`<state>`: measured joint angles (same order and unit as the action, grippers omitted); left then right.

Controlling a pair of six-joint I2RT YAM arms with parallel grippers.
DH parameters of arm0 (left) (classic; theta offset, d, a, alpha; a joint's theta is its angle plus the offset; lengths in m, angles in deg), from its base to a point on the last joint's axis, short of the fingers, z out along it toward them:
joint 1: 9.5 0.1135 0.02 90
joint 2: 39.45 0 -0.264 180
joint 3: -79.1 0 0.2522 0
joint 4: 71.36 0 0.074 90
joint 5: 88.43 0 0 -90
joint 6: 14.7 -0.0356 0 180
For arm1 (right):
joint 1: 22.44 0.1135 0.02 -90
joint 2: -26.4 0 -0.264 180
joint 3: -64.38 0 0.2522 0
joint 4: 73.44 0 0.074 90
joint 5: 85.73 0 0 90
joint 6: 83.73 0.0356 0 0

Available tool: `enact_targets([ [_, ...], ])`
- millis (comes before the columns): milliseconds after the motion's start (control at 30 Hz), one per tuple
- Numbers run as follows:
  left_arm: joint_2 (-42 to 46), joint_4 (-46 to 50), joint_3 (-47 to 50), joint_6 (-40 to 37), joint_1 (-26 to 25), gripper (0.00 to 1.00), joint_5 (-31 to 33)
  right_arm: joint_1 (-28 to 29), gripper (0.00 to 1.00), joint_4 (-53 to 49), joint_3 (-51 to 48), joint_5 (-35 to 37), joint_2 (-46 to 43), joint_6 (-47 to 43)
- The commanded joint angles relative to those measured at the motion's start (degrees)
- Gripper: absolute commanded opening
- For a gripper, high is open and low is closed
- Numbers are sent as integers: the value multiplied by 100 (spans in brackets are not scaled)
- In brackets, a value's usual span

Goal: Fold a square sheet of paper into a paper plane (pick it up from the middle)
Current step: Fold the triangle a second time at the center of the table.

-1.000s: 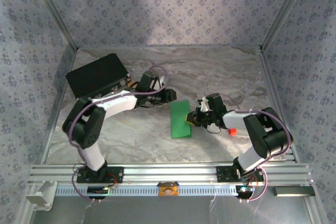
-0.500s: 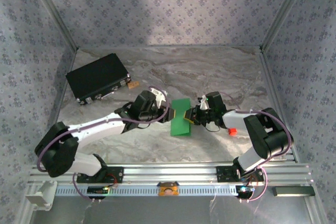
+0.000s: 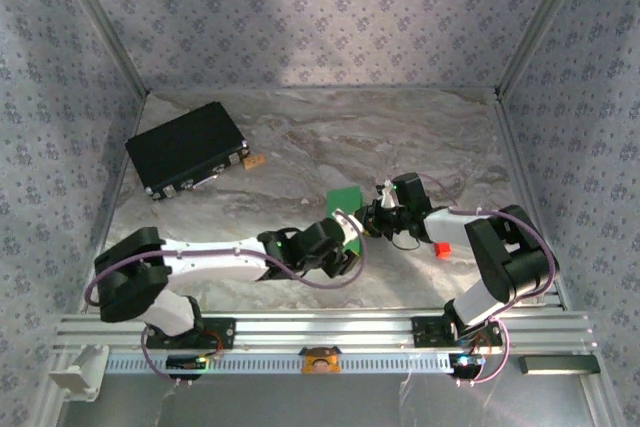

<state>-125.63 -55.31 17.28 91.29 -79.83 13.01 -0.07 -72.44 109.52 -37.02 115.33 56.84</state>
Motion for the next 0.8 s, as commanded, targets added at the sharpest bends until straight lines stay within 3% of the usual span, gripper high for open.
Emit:
enact_targets([
  [0,-185,325,-317,-342,-130,59,616,-30,16,-210,150,-71,28,-98],
  [667,-327,396,-424,-429,-302,66,789,-44,16,-207,169,-115,47,-91],
  [767,-386,417,-457,-530,-406,72,916,-63,16,-217,185,-142,56,-104],
])
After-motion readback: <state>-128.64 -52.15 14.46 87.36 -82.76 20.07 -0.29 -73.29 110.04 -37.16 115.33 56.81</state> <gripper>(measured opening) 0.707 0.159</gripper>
